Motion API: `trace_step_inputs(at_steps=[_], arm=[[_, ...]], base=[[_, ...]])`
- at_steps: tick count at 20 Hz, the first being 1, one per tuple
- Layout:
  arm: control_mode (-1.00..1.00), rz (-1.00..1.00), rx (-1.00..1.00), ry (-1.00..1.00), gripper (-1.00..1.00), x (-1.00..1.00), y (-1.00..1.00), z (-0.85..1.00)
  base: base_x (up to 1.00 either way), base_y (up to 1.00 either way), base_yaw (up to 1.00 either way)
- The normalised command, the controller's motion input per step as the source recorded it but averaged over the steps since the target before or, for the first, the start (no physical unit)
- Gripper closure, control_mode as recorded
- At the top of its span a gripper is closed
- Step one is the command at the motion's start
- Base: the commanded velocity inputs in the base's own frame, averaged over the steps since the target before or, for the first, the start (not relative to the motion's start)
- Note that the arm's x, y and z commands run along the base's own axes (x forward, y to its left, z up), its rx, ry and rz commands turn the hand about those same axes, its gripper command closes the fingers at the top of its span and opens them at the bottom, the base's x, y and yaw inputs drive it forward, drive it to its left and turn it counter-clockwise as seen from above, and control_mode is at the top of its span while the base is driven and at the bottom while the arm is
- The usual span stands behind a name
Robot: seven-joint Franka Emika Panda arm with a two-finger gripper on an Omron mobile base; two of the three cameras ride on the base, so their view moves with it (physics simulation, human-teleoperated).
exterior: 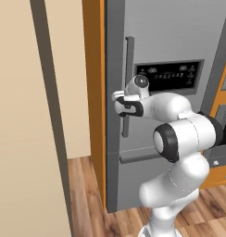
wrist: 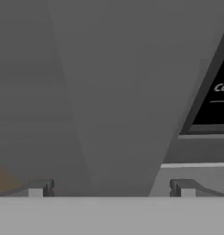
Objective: Place one of the steaks on the plate and the other in the bowl. Then place the bowl in the fridge.
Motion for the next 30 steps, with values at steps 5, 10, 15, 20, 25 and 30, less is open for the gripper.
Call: trace_step_inputs(at_steps=[5,10,15,20,25,30], arm=[[-1.0,0.03,0.04,0.06,1.0,0.67,-0.23,0.0],[-1.0,0.0,0.0,0.01,1.0,0.22,0.0,0.0],[-1.0,-0.05,-0.06,0.04,1.0,-0.03,-0.13,0.01],[-1.0,-0.02,0.0,0.02,1.0,-0.85,-0.53,0.13],[-1.0,0.01,0.03,0.03,1.0,-0.98,-0.5,0.22],[-1.0,0.17,0.17,0.09,1.0,-0.91,-0.76,0.28]], base=[[0.0,0.0,0.0],[0.0,0.0,0.0],[0.0,0.0,0.0],[0.0,0.0,0.0],[0.0,0.0,0.0],[0.0,0.0,0.0]])
